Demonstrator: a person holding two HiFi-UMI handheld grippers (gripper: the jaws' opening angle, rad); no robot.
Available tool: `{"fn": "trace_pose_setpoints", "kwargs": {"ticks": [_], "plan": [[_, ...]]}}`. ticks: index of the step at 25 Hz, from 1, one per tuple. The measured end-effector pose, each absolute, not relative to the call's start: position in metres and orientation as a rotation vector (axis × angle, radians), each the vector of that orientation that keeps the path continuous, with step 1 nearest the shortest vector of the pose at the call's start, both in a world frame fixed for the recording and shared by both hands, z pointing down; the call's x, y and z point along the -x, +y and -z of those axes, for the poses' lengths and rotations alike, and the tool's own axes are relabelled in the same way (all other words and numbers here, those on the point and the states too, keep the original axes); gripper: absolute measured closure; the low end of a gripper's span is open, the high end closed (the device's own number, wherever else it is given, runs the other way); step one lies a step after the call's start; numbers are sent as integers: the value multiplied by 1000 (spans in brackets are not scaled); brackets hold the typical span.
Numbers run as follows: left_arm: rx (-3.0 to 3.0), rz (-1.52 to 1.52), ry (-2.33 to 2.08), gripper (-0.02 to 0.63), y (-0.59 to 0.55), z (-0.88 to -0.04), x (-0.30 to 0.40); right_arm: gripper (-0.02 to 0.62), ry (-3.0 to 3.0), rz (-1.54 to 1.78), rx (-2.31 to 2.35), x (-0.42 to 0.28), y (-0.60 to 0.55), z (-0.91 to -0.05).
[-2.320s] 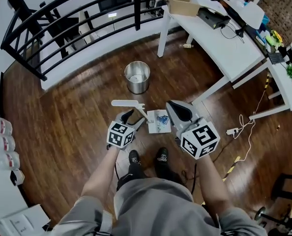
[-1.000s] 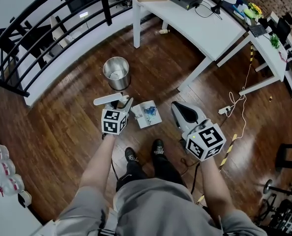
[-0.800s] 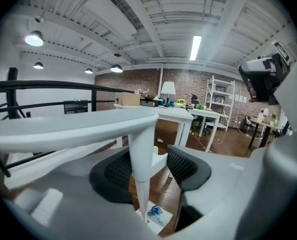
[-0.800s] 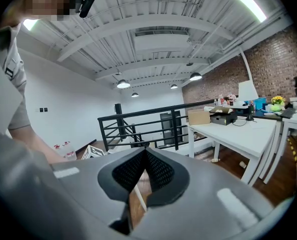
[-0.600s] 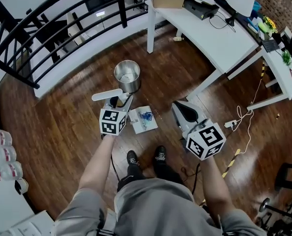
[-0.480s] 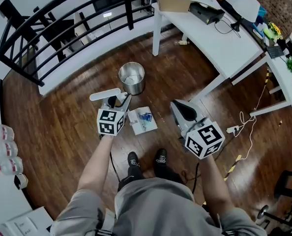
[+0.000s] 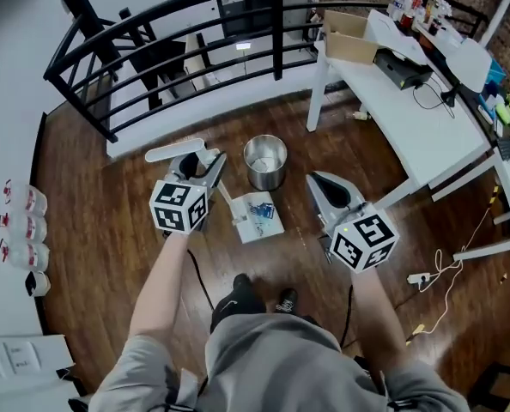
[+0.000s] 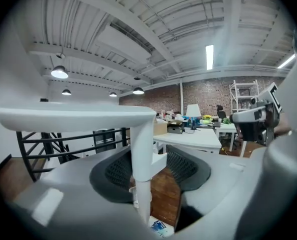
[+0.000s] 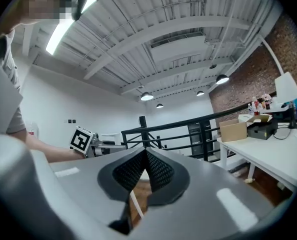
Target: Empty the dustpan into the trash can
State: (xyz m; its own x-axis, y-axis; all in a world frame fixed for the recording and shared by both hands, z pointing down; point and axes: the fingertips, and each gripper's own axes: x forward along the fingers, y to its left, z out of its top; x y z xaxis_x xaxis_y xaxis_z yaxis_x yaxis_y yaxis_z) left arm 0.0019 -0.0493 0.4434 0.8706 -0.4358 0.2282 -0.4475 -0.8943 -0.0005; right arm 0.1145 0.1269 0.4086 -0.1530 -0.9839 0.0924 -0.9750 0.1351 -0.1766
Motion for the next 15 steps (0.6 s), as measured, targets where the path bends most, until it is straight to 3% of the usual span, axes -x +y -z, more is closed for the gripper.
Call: {"fn": "trace_pose_setpoints", "kwargs": {"ticks": [15], "plan": [[-3036, 0, -537, 425, -149, -280, -11, 597, 2338, 115, 2113, -108, 3, -351]]}}
